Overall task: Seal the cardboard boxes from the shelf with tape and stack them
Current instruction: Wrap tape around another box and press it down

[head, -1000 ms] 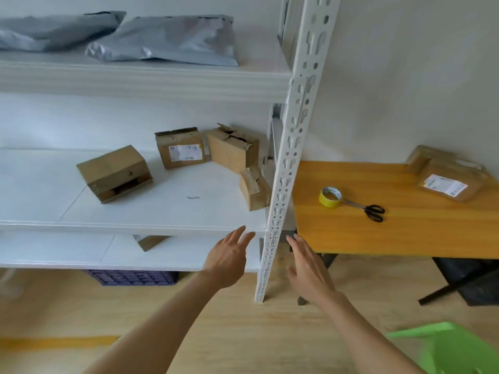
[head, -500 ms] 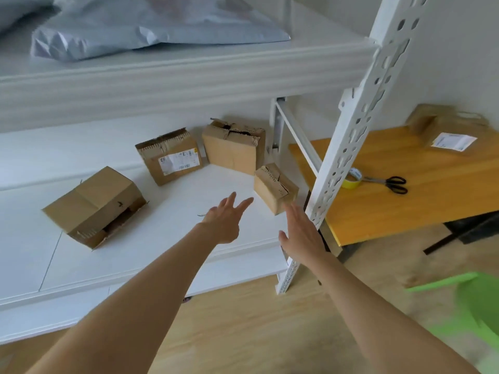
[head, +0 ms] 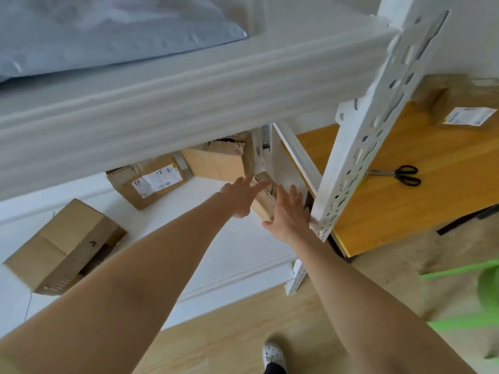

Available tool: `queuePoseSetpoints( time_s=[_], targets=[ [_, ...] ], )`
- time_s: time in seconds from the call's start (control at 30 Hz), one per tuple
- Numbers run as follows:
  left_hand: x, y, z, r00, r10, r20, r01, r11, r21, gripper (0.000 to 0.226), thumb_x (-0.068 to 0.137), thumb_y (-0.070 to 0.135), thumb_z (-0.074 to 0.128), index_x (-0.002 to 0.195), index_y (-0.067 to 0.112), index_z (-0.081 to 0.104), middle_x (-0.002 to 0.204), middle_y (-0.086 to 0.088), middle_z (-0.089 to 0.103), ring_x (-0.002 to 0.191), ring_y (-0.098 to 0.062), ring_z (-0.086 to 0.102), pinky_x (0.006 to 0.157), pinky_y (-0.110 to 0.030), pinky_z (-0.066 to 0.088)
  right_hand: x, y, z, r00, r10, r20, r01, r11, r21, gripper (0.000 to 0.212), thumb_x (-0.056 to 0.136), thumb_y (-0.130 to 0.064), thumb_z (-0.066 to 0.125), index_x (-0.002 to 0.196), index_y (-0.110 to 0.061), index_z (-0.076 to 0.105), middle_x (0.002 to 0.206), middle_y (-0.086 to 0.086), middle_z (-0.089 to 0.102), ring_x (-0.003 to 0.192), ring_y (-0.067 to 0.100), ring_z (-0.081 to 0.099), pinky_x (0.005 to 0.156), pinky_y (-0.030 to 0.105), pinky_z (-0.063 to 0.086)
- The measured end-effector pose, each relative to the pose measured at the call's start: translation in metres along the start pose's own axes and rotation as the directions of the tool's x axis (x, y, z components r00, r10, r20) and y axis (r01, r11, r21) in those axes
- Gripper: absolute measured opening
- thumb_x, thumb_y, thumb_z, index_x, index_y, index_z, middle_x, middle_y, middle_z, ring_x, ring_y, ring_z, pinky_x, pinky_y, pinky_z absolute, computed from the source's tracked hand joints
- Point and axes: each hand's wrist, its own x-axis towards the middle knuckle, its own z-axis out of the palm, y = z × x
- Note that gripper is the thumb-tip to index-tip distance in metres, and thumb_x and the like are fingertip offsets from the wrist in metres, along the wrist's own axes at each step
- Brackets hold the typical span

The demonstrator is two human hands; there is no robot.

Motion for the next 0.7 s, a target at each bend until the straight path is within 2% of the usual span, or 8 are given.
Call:
queuePoseSetpoints(
  time_s=[0.1, 0.2, 0.27, 0.4, 0.53, 0.63, 0.7],
  targets=[
    [0.012, -0.002, 0.005, 1.000, -0.012, 0.024, 0.013, 1.000, -0.012, 0.085, 0.089, -0.003, 0.048, 0.150, 0.038, 0.005, 0.159, -0.006, 0.001, 0.139, -0.030, 0.024, 0.097, -0.043, 0.044, 0.010, -0.002, 0.002, 0.998, 0.052, 0.045, -0.051, 0.999, -0.017, 0.101, 0.085, -0.040, 0.072, 0.154, -0.014, 0.002, 0.161, 0.016, 0.000, 0.149, 0.037, 0.002, 0.106, 0.061, 0.035],
    [0.020, -0.004, 0.012, 0.998, -0.012, 0.058, 0.015, 0.999, -0.048, 0.086, 0.090, -0.004, 0.046, 0.150, 0.040, 0.004, 0.159, -0.005, 0.002, 0.141, -0.029, 0.021, 0.098, -0.044, 0.043, 0.016, 0.001, 0.002, 0.999, 0.039, 0.034, -0.038, 0.999, -0.029, 0.086, 0.086, -0.034, 0.071, 0.149, -0.009, 0.017, 0.148, 0.018, 0.028, 0.139, 0.035, 0.026, 0.099, 0.051, 0.047],
    [0.022, -0.004, 0.015, 0.998, 0.004, 0.067, 0.000, 0.998, -0.057, 0.087, 0.089, -0.005, 0.047, 0.150, 0.040, 0.005, 0.159, -0.004, 0.001, 0.142, -0.028, 0.020, 0.097, -0.042, 0.044, 0.017, 0.001, 0.001, 1.000, 0.013, -0.001, -0.013, 1.000, -0.011, 0.076, 0.086, -0.030, 0.071, 0.144, -0.009, 0.027, 0.135, 0.015, 0.039, 0.128, 0.031, 0.039, 0.092, 0.042, 0.048],
    [0.021, -0.009, 0.020, 0.999, 0.026, 0.037, -0.024, 0.998, -0.056, 0.089, 0.086, -0.006, 0.050, 0.149, 0.041, 0.009, 0.160, -0.001, -0.001, 0.144, -0.026, 0.016, 0.098, -0.040, 0.044, 0.012, 0.002, 0.001, 0.999, -0.051, -0.011, 0.052, 0.998, 0.043, 0.072, 0.085, -0.024, 0.073, 0.142, -0.009, 0.030, 0.133, 0.015, 0.039, 0.125, 0.031, 0.040, 0.091, 0.039, 0.048],
    [0.012, -0.017, 0.025, 1.000, 0.015, 0.019, -0.015, 1.000, -0.021, 0.090, 0.086, -0.004, 0.056, 0.149, 0.039, 0.007, 0.160, -0.001, 0.001, 0.146, -0.024, 0.010, 0.107, -0.043, 0.034, -0.002, 0.009, 0.002, 0.994, -0.111, -0.010, 0.111, 0.990, 0.085, 0.072, 0.082, -0.020, 0.073, 0.141, -0.010, 0.032, 0.132, 0.014, 0.038, 0.124, 0.032, 0.040, 0.093, 0.040, 0.047],
    [-0.003, -0.024, 0.027, 1.000, 0.010, 0.025, -0.009, 1.000, -0.016, 0.091, 0.087, 0.001, 0.060, 0.149, 0.038, 0.006, 0.160, -0.002, 0.001, 0.146, -0.025, 0.010, 0.111, -0.046, 0.030, -0.016, 0.014, 0.002, 0.984, -0.179, 0.000, 0.178, 0.980, 0.090, 0.079, 0.082, -0.023, 0.073, 0.145, -0.010, 0.028, 0.133, 0.013, 0.037, 0.123, 0.031, 0.041, 0.097, 0.041, 0.046],
    [-0.016, -0.027, 0.031, 1.000, 0.013, 0.021, -0.012, 0.999, -0.039, 0.089, 0.087, 0.007, 0.063, 0.149, 0.038, 0.008, 0.160, -0.003, 0.004, 0.145, -0.026, 0.014, 0.109, -0.046, 0.034, -0.028, 0.018, 0.000, 0.974, -0.227, 0.024, 0.222, 0.967, 0.125, 0.085, 0.081, -0.024, 0.073, 0.149, -0.014, 0.025, 0.134, 0.012, 0.037, 0.123, 0.029, 0.041, 0.101, 0.042, 0.044]
  ],
)
